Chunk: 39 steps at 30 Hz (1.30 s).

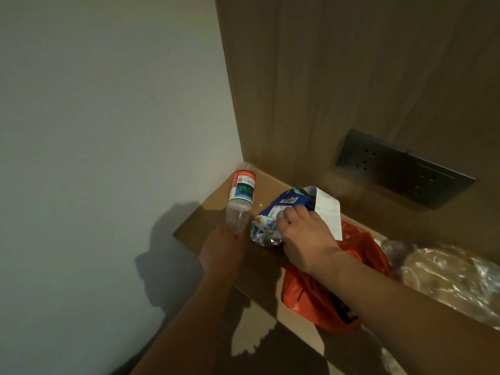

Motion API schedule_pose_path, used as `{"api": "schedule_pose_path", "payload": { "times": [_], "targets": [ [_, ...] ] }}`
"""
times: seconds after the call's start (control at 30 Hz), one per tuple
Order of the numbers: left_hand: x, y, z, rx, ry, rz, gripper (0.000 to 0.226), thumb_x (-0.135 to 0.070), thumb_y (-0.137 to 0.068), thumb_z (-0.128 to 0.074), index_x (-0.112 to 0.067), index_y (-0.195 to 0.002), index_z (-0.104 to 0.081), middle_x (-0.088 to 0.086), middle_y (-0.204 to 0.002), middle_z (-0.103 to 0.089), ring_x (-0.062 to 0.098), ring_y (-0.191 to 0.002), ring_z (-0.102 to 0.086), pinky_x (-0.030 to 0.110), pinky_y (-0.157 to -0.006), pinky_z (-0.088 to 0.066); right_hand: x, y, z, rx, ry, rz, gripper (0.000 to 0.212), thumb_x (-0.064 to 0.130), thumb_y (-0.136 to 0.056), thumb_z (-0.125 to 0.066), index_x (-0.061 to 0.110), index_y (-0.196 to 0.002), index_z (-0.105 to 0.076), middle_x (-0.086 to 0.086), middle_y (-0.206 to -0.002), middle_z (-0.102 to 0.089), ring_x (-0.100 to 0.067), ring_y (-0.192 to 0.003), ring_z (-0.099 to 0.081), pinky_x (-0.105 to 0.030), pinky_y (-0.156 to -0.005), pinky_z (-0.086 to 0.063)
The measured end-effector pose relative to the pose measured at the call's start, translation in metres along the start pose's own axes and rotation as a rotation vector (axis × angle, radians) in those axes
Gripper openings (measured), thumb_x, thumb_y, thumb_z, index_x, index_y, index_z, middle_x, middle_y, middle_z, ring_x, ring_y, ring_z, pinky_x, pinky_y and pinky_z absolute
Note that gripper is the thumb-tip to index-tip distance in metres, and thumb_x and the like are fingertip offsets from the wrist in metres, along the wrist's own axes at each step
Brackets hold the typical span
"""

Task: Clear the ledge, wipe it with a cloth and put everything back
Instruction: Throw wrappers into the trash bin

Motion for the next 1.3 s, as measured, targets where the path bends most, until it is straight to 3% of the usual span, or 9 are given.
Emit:
{"api": "schedule_pose_path", "payload": {
  "times": [0.23,0.43,0.53,0.67,0.73,0.83,0.93,1.1,1.3],
  "targets": [
    [0.004,0.005,0.016,-0.041,0.109,0.032,0.033,-0.048,-0.097,-0.058,-0.016,-0.101,-0.060,0.000,-0.092,-0.062,0.017,-0.080,-0.055,0.032,-0.070,-0.040,-0.013,-0.004,0.036,-0.188,-0.203,-0.031,0.036,0.022,-0.095,-0.054,0.018,-0.131,-0.055,-0.004,-0.134,-0.053,-0.024,-0.123,-0.045,-0.036,-0.102,-0.042],
    [-0.001,0.025,0.076,-0.185,0.334,0.115,0.030,-0.039,-0.093,-0.063,-0.009,-0.090,-0.066,-0.001,-0.069,-0.057,0.011,-0.061,-0.052,0.028,-0.056,-0.034,-0.042,0.018,0.096,-0.443,-0.435,-0.176,0.021,0.021,-0.096,-0.056,0.019,-0.116,-0.062,0.002,-0.113,-0.060,-0.018,-0.105,-0.056,-0.034,-0.086,-0.051],
    [-0.020,0.051,0.132,-0.320,0.403,0.056,0.028,-0.035,-0.092,-0.062,-0.007,-0.092,-0.067,0.006,-0.077,-0.061,0.021,-0.068,-0.055,0.028,-0.065,-0.032,-0.052,0.045,0.136,-0.553,-0.512,-0.203,0.019,0.021,-0.097,-0.054,0.017,-0.113,-0.063,-0.001,-0.107,-0.063,-0.020,-0.098,-0.059,-0.037,-0.079,-0.051],
    [-0.051,0.100,0.184,-0.395,0.595,-0.105,0.023,-0.035,-0.094,-0.063,-0.011,-0.096,-0.060,-0.004,-0.073,-0.057,0.011,-0.065,-0.054,0.018,-0.063,-0.041,-0.067,0.104,0.172,-0.676,-0.593,-0.293,0.022,0.023,-0.098,-0.052,0.015,-0.115,-0.062,-0.005,-0.106,-0.066,-0.024,-0.095,-0.061,-0.038,-0.073,-0.049],
    [-0.071,0.121,0.196,-0.363,0.578,-0.160,0.027,-0.042,-0.094,-0.062,-0.018,-0.104,-0.056,-0.007,-0.079,-0.057,0.014,-0.074,-0.058,0.030,-0.072,-0.050,-0.077,0.143,0.179,-0.739,-0.648,-0.359,0.023,0.022,-0.097,-0.052,0.014,-0.116,-0.062,-0.004,-0.103,-0.066,-0.023,-0.090,-0.061,-0.035,-0.069,-0.046],
    [-0.102,0.147,0.204,-0.318,0.539,-0.249,0.025,-0.043,-0.096,-0.060,-0.022,-0.109,-0.054,-0.012,-0.080,-0.054,0.008,-0.071,-0.055,0.027,-0.069,-0.044,-0.093,0.188,0.172,-0.775,-0.698,-0.462,0.024,0.023,-0.095,-0.052,0.015,-0.116,-0.060,-0.006,-0.095,-0.067,-0.027,-0.080,-0.063,-0.039,-0.067,-0.050],
    [-0.133,0.164,0.194,-0.271,0.577,-0.347,0.016,-0.039,-0.094,-0.062,-0.026,-0.102,-0.057,-0.013,-0.076,-0.056,0.005,-0.070,-0.055,0.018,-0.061,-0.039,-0.113,0.221,0.157,-0.767,-0.703,-0.574,0.023,0.026,-0.093,-0.053,0.017,-0.113,-0.059,-0.007,-0.089,-0.067,-0.031,-0.076,-0.063,-0.045,-0.067,-0.053],
    [-0.182,0.198,0.162,-0.149,0.539,-0.495,0.015,-0.038,-0.083,-0.066,-0.025,-0.085,-0.060,-0.009,-0.071,-0.061,0.008,-0.069,-0.057,0.030,-0.063,-0.042,-0.147,0.279,0.141,-0.759,-0.689,-0.707,0.020,0.025,-0.090,-0.055,0.016,-0.108,-0.059,-0.005,-0.080,-0.064,-0.030,-0.072,-0.060,-0.040,-0.064,-0.050],
    [-0.259,0.276,0.128,0.030,0.441,-0.687,0.021,-0.037,-0.075,-0.066,-0.020,-0.071,-0.055,-0.006,-0.061,-0.056,0.009,-0.060,-0.052,0.029,-0.055,-0.035,-0.189,0.381,0.126,-0.813,-0.702,-0.851,0.004,0.022,-0.087,-0.056,0.018,-0.089,-0.055,-0.001,-0.072,-0.062,-0.027,-0.067,-0.058,-0.041,-0.061,-0.049]
  ]
}}
Point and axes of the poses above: each hand's wrist, its own y-axis away from the middle knuckle, its own z-axis out of the back of the hand, x = y × z, the point moved 10 cm from there along -y, towards the middle knuckle
